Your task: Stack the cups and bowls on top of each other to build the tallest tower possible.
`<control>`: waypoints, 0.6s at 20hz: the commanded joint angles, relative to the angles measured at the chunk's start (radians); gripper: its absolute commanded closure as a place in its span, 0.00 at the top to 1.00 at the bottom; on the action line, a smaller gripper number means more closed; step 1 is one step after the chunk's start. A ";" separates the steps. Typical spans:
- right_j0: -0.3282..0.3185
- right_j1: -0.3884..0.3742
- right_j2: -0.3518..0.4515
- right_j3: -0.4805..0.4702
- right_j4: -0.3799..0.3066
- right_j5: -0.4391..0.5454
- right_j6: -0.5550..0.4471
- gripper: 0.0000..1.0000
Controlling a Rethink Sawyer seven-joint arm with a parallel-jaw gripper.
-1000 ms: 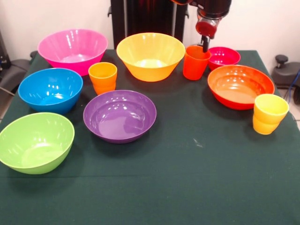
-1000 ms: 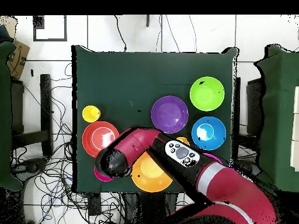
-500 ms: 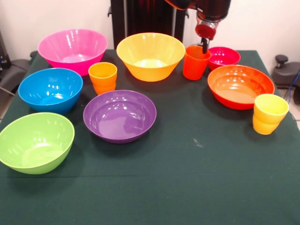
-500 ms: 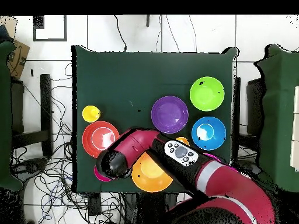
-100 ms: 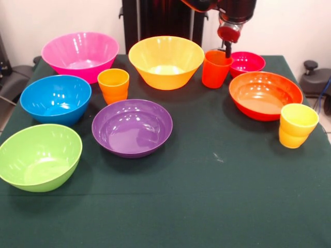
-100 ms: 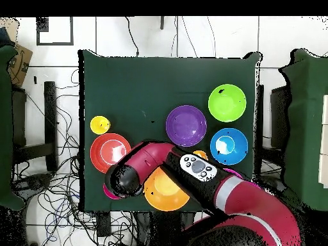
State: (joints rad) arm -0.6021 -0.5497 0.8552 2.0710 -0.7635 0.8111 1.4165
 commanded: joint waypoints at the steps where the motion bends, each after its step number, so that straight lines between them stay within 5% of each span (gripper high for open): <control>1: 0.034 0.038 -0.042 0.012 -0.023 -0.068 0.027 1.00; 12: 0.052 0.032 -0.054 0.045 -0.040 -0.111 0.054 1.00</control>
State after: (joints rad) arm -0.5833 -0.5497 0.8552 2.0802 -0.7664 0.7686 1.4165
